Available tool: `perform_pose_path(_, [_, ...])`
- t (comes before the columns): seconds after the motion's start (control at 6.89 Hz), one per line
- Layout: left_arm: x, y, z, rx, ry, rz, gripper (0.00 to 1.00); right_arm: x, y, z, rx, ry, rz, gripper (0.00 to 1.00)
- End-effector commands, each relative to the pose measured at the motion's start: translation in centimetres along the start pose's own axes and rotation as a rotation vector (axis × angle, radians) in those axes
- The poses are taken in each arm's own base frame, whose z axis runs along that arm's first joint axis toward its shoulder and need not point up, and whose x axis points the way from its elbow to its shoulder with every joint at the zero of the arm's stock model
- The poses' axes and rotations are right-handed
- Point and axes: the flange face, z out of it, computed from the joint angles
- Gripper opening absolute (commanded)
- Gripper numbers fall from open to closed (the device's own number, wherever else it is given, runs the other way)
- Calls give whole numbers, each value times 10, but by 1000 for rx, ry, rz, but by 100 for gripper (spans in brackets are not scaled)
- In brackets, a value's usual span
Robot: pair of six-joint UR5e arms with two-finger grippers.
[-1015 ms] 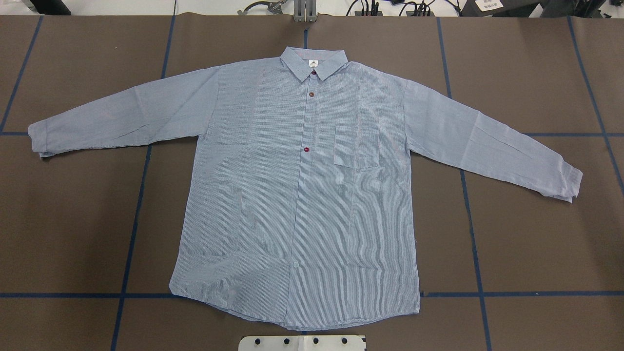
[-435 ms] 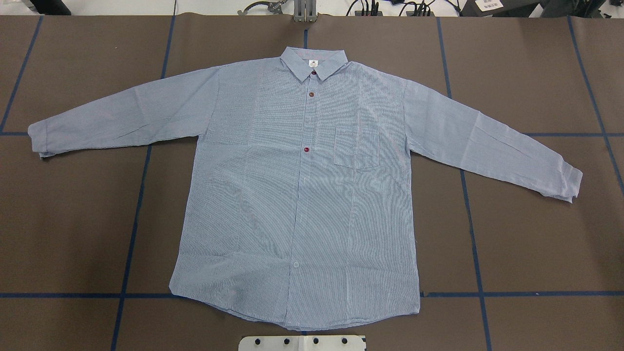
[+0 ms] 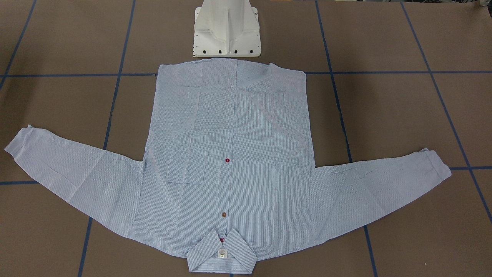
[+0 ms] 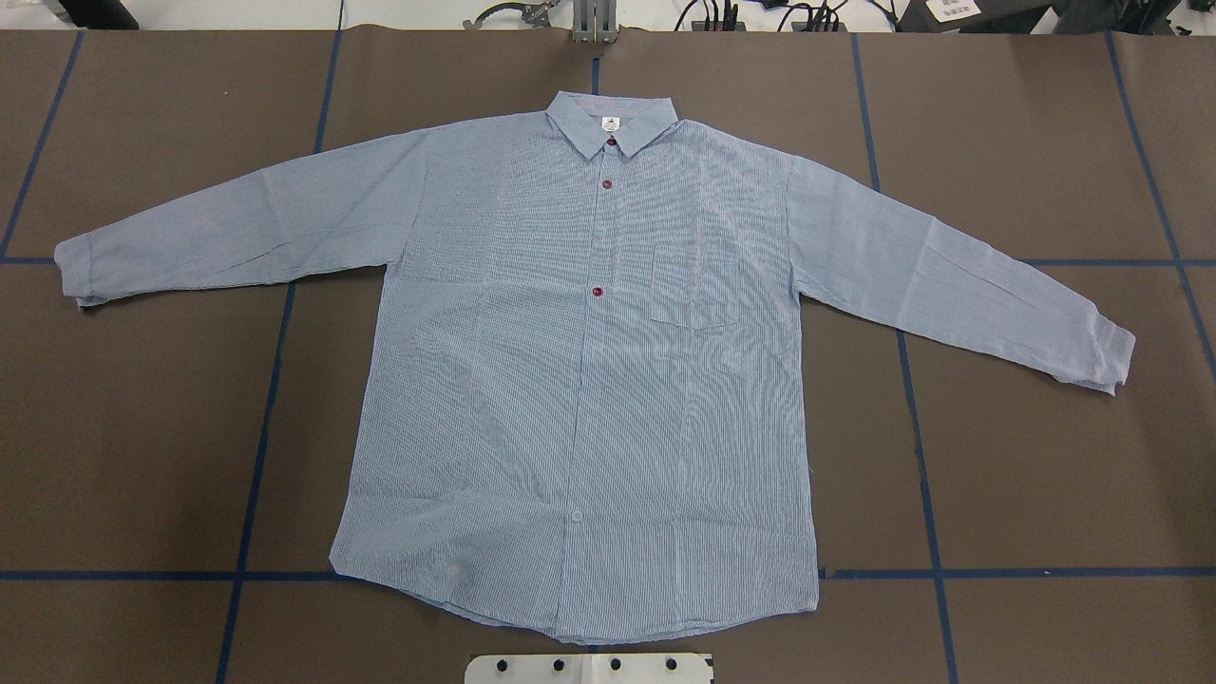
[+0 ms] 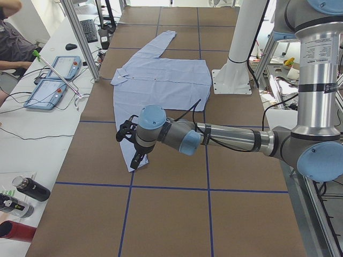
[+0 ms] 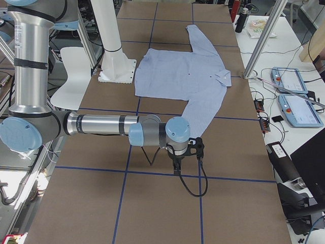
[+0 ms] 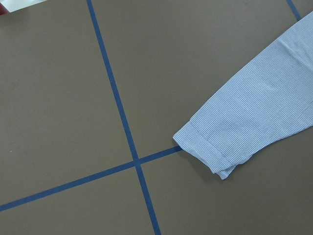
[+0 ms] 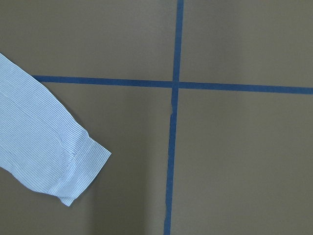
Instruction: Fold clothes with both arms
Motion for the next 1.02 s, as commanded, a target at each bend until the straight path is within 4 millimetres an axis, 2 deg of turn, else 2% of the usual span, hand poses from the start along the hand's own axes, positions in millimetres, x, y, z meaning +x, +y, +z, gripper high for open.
perform_pose_path(0.0, [3, -1, -2, 19, 3, 12, 100, -17, -5, 25, -1, -10, 167, 100])
perform_pose_path(0.15, [3, -1, -2, 19, 3, 12, 100, -36, -5, 36, 22, -26, 277, 99])
perform_pose_path(0.29, [3, -2, -2, 20, 2, 14, 100, -43, 19, 59, 45, -46, 317, 99])
perform_pose_path(0.44, [3, -2, -2, 21, 2, 15, 100, -63, 25, 71, 72, -87, 423, 98])
perform_pose_path(0.58, [3, -2, -2, 21, 2, 17, 100, -89, 28, 97, 60, -68, 508, 98])
perform_pose_path(0.87, [3, -2, -3, 22, 2, 19, 100, -111, 34, 132, 44, 3, 542, 98])
